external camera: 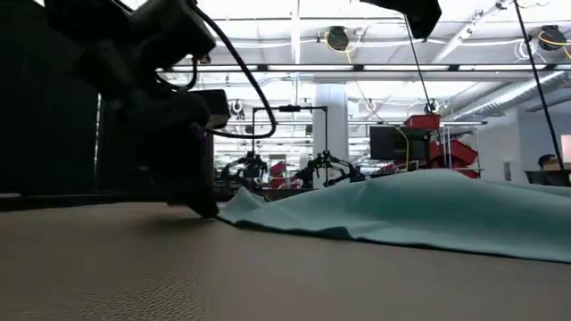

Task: Set table place
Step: Prepare the gray placemat, then move the blue table napkin to the top right of the table

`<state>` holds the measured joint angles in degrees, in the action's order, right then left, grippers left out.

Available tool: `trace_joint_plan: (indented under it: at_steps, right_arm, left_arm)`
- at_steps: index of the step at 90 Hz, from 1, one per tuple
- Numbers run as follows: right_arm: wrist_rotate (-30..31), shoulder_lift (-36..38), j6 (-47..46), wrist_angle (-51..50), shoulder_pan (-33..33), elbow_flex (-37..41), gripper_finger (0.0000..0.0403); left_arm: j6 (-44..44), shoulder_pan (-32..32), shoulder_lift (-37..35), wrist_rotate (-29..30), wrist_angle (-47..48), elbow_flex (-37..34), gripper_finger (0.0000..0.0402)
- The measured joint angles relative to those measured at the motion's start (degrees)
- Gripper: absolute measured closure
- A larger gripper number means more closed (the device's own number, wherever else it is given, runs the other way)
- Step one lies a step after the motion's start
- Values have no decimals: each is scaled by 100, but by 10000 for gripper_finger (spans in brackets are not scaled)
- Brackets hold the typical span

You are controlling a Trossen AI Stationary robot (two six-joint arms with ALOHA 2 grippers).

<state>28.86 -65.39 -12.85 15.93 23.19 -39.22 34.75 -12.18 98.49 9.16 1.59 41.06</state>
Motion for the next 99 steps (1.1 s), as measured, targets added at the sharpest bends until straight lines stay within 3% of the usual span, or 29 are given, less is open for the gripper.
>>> trace_joint_plan:
  at_steps: [38,69,99]
  right_arm:
    - [-9,2,28,-29,-184,2,225]
    - [-13,2,25,-215,-184,0,225]
    - [-8,-9,-2200,-2761,-146,2,225]
  left_arm:
    - [-876,202,378,-36,105,938,278]
    - [-1284,75,-73,589,1782,1971,278]
    - [-1260,-4,-292,1339,2841,2064,278]
